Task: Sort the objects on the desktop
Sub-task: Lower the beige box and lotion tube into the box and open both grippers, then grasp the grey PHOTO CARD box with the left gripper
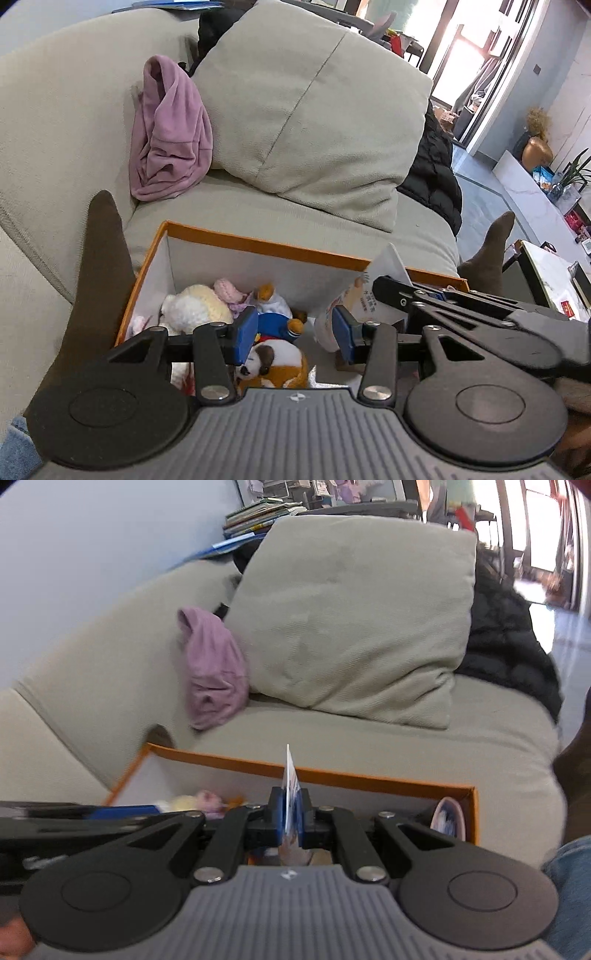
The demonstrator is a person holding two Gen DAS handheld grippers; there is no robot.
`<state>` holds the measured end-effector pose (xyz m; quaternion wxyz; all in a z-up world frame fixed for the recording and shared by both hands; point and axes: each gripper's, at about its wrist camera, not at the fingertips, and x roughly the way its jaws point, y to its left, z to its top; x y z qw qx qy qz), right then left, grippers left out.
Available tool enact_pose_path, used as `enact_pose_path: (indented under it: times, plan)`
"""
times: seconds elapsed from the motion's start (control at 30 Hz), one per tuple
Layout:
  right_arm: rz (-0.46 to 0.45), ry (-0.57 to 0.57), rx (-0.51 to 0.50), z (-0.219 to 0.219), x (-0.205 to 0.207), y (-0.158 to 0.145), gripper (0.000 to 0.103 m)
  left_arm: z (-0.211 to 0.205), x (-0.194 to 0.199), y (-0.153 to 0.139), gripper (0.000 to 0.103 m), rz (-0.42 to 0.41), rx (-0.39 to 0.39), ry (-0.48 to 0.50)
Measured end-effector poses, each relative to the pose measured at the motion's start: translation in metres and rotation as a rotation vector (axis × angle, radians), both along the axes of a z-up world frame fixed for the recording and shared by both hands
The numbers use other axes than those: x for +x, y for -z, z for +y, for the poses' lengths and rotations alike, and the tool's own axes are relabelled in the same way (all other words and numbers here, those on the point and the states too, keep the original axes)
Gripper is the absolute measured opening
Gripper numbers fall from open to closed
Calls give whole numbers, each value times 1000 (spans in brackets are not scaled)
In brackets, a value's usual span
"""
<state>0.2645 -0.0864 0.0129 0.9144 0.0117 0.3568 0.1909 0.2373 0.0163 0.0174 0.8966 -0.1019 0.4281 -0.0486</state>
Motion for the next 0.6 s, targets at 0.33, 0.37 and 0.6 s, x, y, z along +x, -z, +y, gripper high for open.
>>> enact_pose_path:
  times: [0.33,0.37,0.6]
  plan:
    - [-21,-2,-73,18,2,12,9,16,-7,-5,51,-4,5,-31]
    - [-21,-6,-65,17,0,9,9,16,-10,-6,51,-5,11,-31]
    - [-59,-45,15,-3,-40,-23,16,13,-56,-35,51,-60,72,12]
